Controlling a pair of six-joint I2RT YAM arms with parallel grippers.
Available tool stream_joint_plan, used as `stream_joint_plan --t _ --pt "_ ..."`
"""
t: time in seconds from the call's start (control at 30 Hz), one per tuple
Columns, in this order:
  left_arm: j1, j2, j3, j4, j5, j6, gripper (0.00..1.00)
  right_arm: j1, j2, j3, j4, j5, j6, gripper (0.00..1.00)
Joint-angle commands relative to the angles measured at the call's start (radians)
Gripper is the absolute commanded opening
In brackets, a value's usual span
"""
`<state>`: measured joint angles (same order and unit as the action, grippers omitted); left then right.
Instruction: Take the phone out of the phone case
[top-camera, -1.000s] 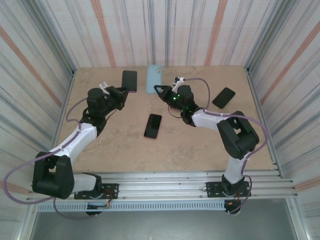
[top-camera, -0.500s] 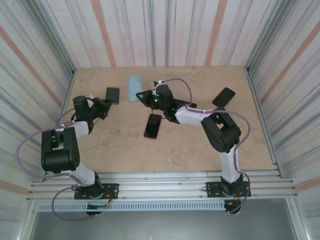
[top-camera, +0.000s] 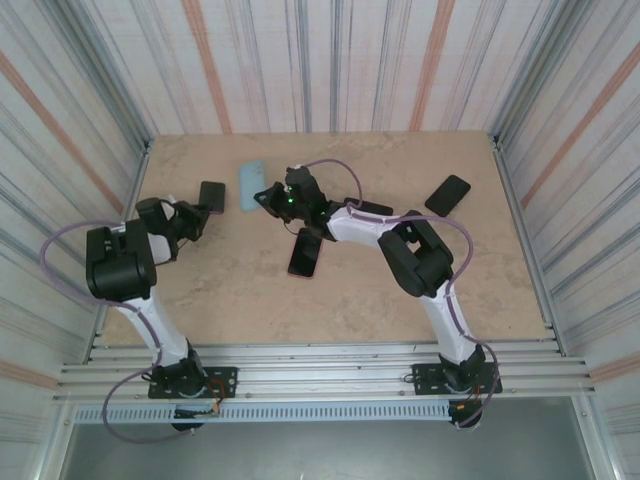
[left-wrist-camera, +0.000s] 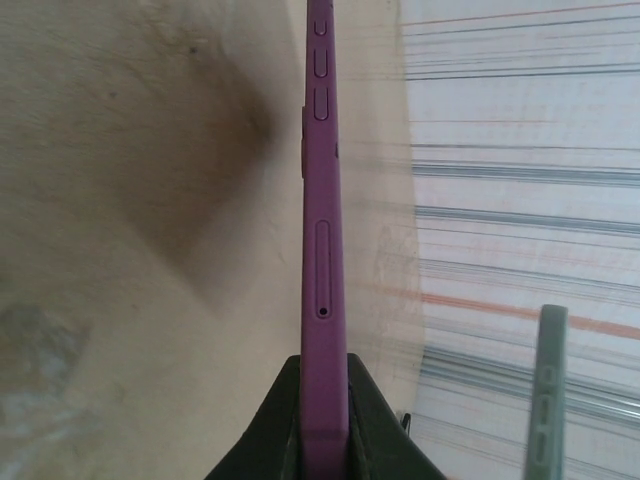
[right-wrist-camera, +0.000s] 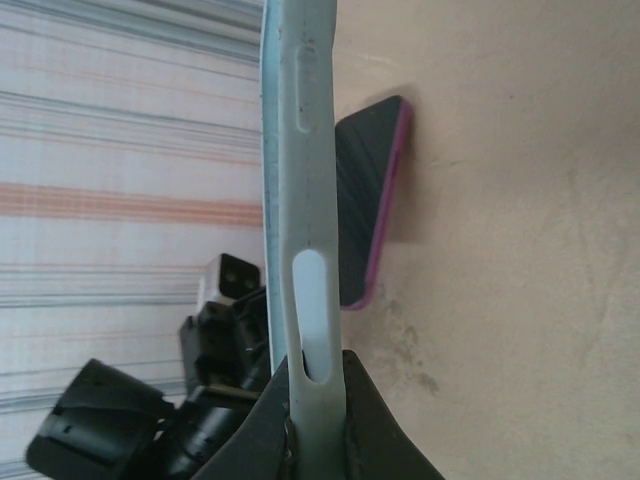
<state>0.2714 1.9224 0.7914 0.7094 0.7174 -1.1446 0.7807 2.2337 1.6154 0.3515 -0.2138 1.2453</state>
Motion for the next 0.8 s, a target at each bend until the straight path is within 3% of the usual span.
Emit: stream_joint_plan --t 0.0,0.13,0.33,0.43,0.77 --pt "0.009 0.018 0.036 0.087 0.052 0.015 0.0 0.015 0.036 0.061 -0.077 0.0 0.044 0.0" --pt "0.017 0.049 0.048 0.077 0.076 0.0 0.02 0.025 0.065 0.092 -0.092 0.008 0.053 0.0" --pt "0.034 0.088 0.047 0.073 0.101 -0.035 0.26 0.034 0.101 0.116 -0.099 0.045 0.066 0.0" --pt "0.039 0.084 0.035 0.064 0.108 -0.041 0.32 0.035 0.121 0.129 -0.094 0.064 0.066 0.0" --pt "0.063 0.0 0.023 -0.196 0.083 0.072 0.47 0.046 0.171 0.175 -0.112 0.108 0.039 0.0"
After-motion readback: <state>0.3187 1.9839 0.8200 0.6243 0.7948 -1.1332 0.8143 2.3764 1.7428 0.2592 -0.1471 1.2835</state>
